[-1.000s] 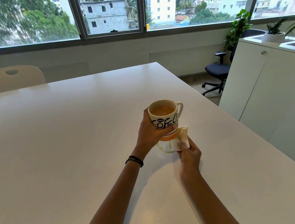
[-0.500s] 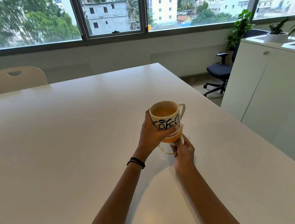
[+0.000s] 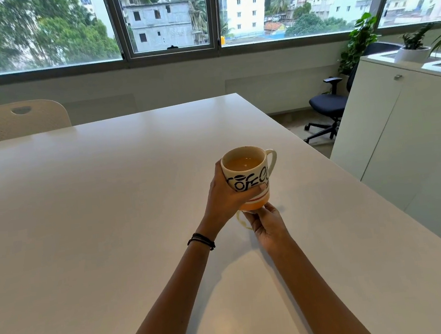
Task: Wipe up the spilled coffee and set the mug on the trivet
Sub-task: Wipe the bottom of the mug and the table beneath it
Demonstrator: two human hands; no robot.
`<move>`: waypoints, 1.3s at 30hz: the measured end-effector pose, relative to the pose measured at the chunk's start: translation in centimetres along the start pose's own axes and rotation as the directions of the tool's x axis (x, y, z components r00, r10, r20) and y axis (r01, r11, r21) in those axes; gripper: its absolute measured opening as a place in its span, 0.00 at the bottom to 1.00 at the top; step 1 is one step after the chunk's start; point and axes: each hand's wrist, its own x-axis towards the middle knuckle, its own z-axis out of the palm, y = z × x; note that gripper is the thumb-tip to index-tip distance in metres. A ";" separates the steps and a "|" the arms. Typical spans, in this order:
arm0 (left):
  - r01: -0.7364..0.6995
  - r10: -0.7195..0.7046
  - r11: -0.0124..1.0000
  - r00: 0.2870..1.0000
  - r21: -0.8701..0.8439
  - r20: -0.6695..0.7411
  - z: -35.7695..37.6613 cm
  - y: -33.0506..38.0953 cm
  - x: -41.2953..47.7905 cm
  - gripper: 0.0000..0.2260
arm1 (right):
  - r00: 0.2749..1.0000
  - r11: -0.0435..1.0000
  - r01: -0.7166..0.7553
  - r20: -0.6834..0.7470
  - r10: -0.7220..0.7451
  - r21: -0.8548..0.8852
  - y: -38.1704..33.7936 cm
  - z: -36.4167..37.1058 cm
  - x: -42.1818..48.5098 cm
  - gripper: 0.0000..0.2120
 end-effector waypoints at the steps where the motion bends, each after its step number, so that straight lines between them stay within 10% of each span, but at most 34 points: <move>1: 0.003 -0.003 1.000 1.000 -0.002 0.003 -0.1 0.0 0.0 0.35 | 1.000 1.000 -0.015 0.010 0.015 -0.019 -0.1 -0.1 0.0 0.06; 18: -0.023 0.022 1.000 0.999 0.013 0.023 -0.4 -0.3 0.2 0.34 | 0.960 0.929 -0.072 0.228 0.164 -0.363 -2.6 -3.6 -1.4 0.14; 30: -0.032 0.032 0.999 0.999 0.006 0.014 -0.8 0.0 0.2 0.35 | 0.987 0.930 0.154 0.005 -0.161 -0.334 -4.7 -5.9 -0.9 0.14; 34: -0.010 0.010 1.000 1.000 -0.001 -0.024 -1.4 0.0 0.2 0.36 | 0.755 0.635 0.430 -0.130 -0.643 -0.642 -4.8 -6.0 -0.4 0.09; 39: 0.001 -0.001 1.000 0.999 0.000 -0.054 -1.6 -0.2 0.1 0.37 | 0.578 -0.035 0.464 0.333 -0.745 -0.885 -3.4 -5.2 0.6 0.10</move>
